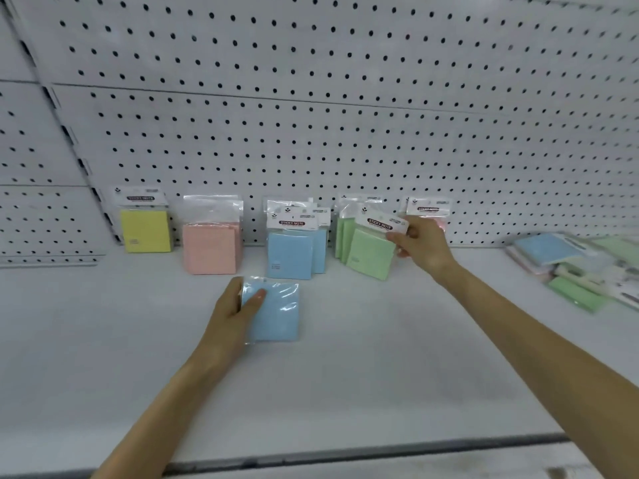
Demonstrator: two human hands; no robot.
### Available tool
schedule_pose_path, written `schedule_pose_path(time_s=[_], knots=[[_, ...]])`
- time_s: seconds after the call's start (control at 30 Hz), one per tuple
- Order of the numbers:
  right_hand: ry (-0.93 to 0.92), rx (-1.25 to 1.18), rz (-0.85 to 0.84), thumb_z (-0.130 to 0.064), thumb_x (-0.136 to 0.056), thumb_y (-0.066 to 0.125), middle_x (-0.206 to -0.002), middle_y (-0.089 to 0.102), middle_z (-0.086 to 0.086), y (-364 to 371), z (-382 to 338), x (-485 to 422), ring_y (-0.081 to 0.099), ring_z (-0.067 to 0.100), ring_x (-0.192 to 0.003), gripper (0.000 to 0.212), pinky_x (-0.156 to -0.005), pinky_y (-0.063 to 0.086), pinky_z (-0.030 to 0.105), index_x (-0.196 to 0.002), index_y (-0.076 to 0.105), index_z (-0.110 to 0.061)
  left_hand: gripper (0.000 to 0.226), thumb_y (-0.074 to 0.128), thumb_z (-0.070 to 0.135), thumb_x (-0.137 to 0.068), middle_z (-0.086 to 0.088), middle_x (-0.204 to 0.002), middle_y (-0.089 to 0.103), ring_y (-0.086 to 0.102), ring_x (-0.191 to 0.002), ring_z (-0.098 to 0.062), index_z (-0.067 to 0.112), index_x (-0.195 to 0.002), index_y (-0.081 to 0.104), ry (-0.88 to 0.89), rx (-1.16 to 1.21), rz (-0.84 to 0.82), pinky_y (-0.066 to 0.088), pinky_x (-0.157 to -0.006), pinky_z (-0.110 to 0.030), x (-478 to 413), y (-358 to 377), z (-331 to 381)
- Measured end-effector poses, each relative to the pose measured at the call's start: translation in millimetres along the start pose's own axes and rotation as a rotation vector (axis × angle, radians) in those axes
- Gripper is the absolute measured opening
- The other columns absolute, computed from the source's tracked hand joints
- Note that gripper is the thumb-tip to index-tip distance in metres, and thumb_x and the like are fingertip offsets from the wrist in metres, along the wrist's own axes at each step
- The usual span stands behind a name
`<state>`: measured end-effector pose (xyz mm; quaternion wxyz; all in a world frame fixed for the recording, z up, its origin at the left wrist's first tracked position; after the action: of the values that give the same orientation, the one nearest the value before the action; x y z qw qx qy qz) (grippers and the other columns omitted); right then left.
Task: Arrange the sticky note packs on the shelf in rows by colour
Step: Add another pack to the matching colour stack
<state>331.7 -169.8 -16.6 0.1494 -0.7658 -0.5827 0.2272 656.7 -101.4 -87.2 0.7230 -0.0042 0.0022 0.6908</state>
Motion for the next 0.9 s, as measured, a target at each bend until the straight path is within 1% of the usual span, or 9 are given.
schedule_pose_path(time_s=[0.07,0.13,0.23,0.33,0.43,0.57,0.67,0.77,0.9], knots=[[-0.024,0.011,-0.073,-0.008,-0.082,0.071,-0.071,0.063,0.001,6,-4,-10,0.053,0.005,-0.048,0.012,-0.050,0.045,0.023,-0.090,0.064,-0.013,0.027,0.055,0.022,-0.095,-0.010,-0.087,0.059,0.055,-0.077,-0.019,-0.003,-0.099,0.045,-0.007,0.014,0.037,0.044,-0.061,-0.031,-2,-5,-6],[-0.073,0.124,-0.121,-0.012,-0.077,0.077,-0.075,0.062,0.000,10,-8,-15,0.054,0.005,-0.052,0.018,-0.050,0.043,0.019,-0.087,0.062,-0.018,0.014,0.051,0.019,-0.097,-0.008,-0.087,0.062,0.058,-0.076,-0.019,0.006,-0.096,0.050,-0.018,0.024,0.063,0.048,-0.056,-0.026,0,-9,-9],[-0.093,0.244,-0.148,-0.017,-0.072,0.081,-0.079,0.059,-0.001,13,-4,-20,0.051,0.008,-0.060,0.040,-0.056,0.039,0.021,-0.108,0.064,-0.012,0.008,0.051,0.018,-0.097,-0.008,-0.092,0.064,0.060,-0.077,-0.020,0.012,-0.101,0.054,-0.030,0.085,0.093,0.049,-0.050,-0.023,3,-13,-13],[-0.181,0.420,-0.118,-0.023,-0.075,0.078,-0.075,0.059,-0.002,14,-13,-21,0.054,0.019,-0.062,0.030,-0.062,0.047,0.030,-0.101,0.065,-0.017,0.023,0.063,0.023,-0.088,-0.008,-0.102,0.066,0.063,-0.083,-0.022,0.018,-0.109,0.056,-0.058,0.155,0.085,0.048,-0.050,-0.028,6,-15,-17],[-0.266,0.473,-0.089,-0.020,-0.077,0.076,-0.089,0.062,0.008,17,-24,-23,0.054,0.025,-0.066,0.024,-0.069,0.050,0.038,-0.097,0.064,-0.013,0.040,0.064,0.027,-0.071,-0.006,-0.105,0.068,0.065,-0.087,-0.022,0.023,-0.110,0.057,-0.062,0.171,0.069,0.050,-0.055,-0.030,11,-15,-16],[-0.243,0.387,-0.072,-0.011,-0.077,0.076,-0.090,0.060,0.018,21,-19,-30,0.050,0.021,-0.069,0.026,-0.064,0.043,0.033,-0.099,0.063,-0.003,0.043,0.067,0.026,-0.070,-0.009,-0.106,0.069,0.067,-0.089,-0.022,0.023,-0.111,0.057,-0.038,0.150,0.046,0.053,-0.062,-0.029,14,-13,-15],[-0.231,0.394,0.000,-0.009,-0.075,0.076,-0.091,0.053,0.011,20,-15,-33,0.050,0.024,-0.077,0.029,-0.065,0.043,0.032,-0.099,0.061,-0.004,0.049,0.074,0.036,-0.063,-0.007,-0.106,0.069,0.067,-0.093,-0.021,0.027,-0.109,0.060,-0.013,0.132,0.037,0.054,-0.066,-0.028,15,-14,-14],[-0.241,0.480,0.070,-0.008,-0.074,0.076,-0.101,0.044,0.004,23,-13,-26,0.049,0.027,-0.096,0.041,-0.074,0.045,0.035,-0.109,0.054,-0.008,0.046,0.073,0.033,-0.065,-0.001,-0.102,0.071,0.067,-0.090,-0.015,0.028,-0.109,0.062,0.001,0.114,0.022,0.054,-0.066,-0.024,13,-13,-14],[-0.193,0.349,0.237,-0.007,-0.075,0.076,-0.126,0.040,0.011,9,-13,-4,0.043,0.026,-0.116,0.066,-0.087,0.043,0.032,-0.131,0.042,-0.014,0.042,0.070,0.027,-0.069,0.004,-0.099,0.073,0.067,-0.086,-0.007,0.028,-0.110,0.063,0.010,0.088,-0.043,0.056,-0.071,-0.025,10,-6,-10]])
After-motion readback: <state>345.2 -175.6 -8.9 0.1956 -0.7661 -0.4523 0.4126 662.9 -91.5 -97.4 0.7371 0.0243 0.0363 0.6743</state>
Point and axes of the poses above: each hand's wrist, its own x-axis away from the middle knuckle, its own y-axis out of the palm, z = x × y, the point moved 10 cm from there along -x, towards the middle knuckle
